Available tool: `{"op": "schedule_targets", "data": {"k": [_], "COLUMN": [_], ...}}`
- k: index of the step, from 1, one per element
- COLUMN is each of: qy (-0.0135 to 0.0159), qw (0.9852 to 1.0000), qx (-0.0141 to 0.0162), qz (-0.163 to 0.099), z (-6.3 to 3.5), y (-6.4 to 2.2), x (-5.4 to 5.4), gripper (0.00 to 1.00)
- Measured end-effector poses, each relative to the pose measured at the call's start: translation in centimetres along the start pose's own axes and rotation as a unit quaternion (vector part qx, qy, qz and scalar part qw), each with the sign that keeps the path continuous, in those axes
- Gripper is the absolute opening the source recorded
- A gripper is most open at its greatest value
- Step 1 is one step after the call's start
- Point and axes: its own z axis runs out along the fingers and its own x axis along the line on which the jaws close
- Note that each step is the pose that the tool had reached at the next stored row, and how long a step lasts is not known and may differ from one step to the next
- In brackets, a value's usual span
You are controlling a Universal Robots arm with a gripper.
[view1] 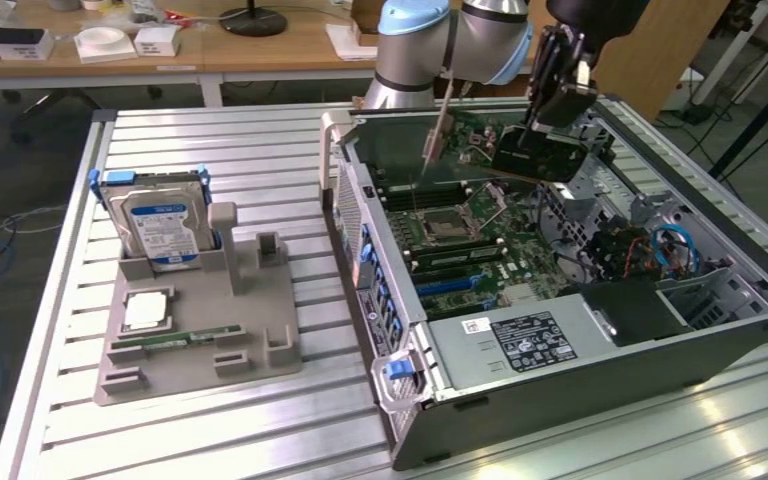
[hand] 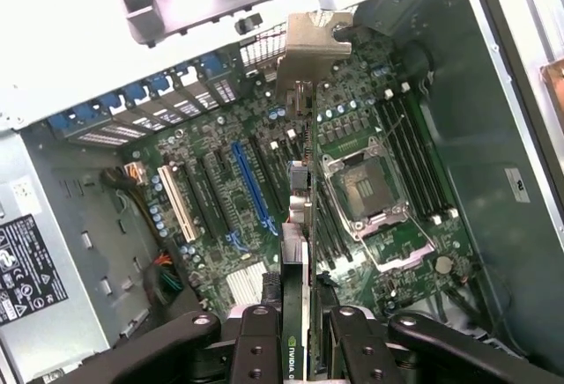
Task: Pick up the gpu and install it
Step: 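Insert the gpu into the slot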
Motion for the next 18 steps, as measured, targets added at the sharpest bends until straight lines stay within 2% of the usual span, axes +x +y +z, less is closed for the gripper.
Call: {"op": "schedule_targets", "data": {"k": [9, 18], "qy": [0.0016, 0.0032], "qw": [0.9994, 0.9978], "qx": [-0.0007, -0.0014], "qz": [-0.033, -0.066], "z": [0.02, 0.03], "y": [0.00, 0.00], "x": [0.00, 0.00], "gripper": [0.26, 0.26]}}
